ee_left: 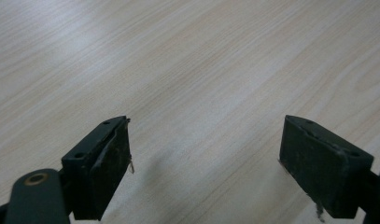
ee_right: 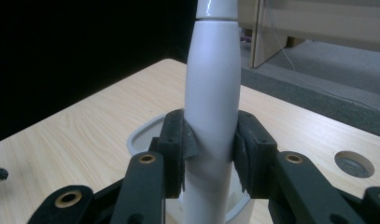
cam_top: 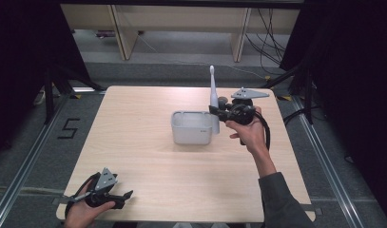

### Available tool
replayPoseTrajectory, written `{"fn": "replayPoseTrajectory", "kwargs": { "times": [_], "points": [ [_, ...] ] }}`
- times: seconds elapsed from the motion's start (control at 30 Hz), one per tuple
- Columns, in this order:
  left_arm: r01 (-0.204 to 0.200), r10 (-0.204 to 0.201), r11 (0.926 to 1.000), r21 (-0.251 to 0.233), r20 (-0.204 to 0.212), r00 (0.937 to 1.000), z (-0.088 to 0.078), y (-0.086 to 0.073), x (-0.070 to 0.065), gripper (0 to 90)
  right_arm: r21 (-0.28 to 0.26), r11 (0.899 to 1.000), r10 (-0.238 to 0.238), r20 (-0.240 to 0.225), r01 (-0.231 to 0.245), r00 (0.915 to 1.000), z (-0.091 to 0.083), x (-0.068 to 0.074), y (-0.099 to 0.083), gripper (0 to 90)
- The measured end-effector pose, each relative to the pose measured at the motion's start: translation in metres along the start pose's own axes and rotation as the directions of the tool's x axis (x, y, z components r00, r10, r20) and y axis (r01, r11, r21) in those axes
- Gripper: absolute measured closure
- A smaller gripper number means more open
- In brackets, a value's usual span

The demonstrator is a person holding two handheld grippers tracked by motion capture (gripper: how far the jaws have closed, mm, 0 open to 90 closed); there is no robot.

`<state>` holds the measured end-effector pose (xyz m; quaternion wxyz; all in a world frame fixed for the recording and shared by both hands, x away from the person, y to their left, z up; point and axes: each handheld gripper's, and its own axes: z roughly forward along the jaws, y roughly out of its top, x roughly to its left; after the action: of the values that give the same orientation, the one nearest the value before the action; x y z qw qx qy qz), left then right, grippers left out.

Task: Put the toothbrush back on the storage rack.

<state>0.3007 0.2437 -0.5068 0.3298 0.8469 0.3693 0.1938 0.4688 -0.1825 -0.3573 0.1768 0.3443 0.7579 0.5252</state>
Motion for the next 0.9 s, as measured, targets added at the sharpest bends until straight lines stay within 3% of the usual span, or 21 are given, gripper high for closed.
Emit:
{"fn": "replayPoseTrajectory", "kwargs": {
  "times": [0.03,0.07,0.13,0.17,0.2,0.37,0.4,0.43,0.5,0.6,0.67,0.8,0.9],
  "points": [
    [-0.001,0.001,1.0000,0.001,-0.004,1.0000,0.000,0.000,0.000,15.8,0.000,1.000,0.015,-0.010,-0.015,0.9998,0.001,0.000,0.001,66.5],
    [0.022,-0.022,0.9994,-0.025,-0.001,0.9997,0.002,-0.001,-0.001,15.8,-0.009,1.000,0.019,-0.006,-0.019,0.9998,0.003,0.000,0.002,66.6],
    [0.005,-0.005,0.9999,-0.010,0.000,1.0000,0.001,0.000,0.000,15.8,-0.011,1.000,0.027,0.005,-0.027,0.9996,0.005,-0.002,0.004,66.5],
    [0.003,-0.003,1.0000,-0.009,-0.002,1.0000,0.001,0.000,0.000,15.8,-0.004,0.999,0.032,-0.010,-0.032,0.9995,0.006,-0.003,0.005,66.6],
    [0.005,-0.005,0.9999,-0.012,-0.003,1.0000,0.001,0.000,0.000,15.8,-0.008,1.000,0.024,0.010,-0.024,0.9997,0.006,-0.003,0.006,66.5],
    [0.003,-0.003,1.0000,-0.004,-0.004,1.0000,0.000,0.000,0.000,15.8,-0.023,0.998,0.054,0.017,-0.054,0.9984,0.009,-0.004,0.012,66.6],
    [0.002,-0.002,1.0000,-0.002,-0.002,1.0000,0.000,0.000,0.000,15.8,-0.036,0.999,0.014,0.028,-0.013,0.9995,0.010,-0.007,0.013,66.6],
    [-0.001,0.002,1.0000,0.009,-0.006,1.0000,-0.001,0.000,0.000,15.8,-0.027,0.998,0.049,0.018,-0.049,0.9986,0.011,-0.005,0.013,66.6],
    [0.001,-0.001,1.0000,-0.002,-0.006,1.0000,0.000,0.000,0.000,15.8,-0.028,0.998,0.054,0.020,-0.053,0.9984,0.013,-0.005,0.015,66.6],
    [0.014,-0.014,0.9998,-0.015,-0.007,0.9999,0.001,0.000,-0.001,15.8,-0.038,0.998,0.042,0.023,-0.041,0.9989,0.016,-0.005,0.016,66.5],
    [0.001,-0.001,1.0000,-0.004,-0.007,1.0000,0.000,0.000,0.000,15.8,-0.042,0.999,0.027,0.036,-0.025,0.9990,0.019,-0.005,0.016,66.6],
    [0.013,-0.013,0.9998,-0.015,-0.006,0.9999,0.001,0.000,-0.001,15.8,-0.028,0.999,0.047,0.044,-0.046,0.9980,0.024,-0.004,0.017,66.5],
    [0.013,-0.013,0.9996,-0.024,-0.006,0.9999,0.001,0.000,0.000,15.8,-0.033,0.999,0.019,0.059,-0.017,0.9981,0.027,-0.006,0.017,66.5]
  ]
}}
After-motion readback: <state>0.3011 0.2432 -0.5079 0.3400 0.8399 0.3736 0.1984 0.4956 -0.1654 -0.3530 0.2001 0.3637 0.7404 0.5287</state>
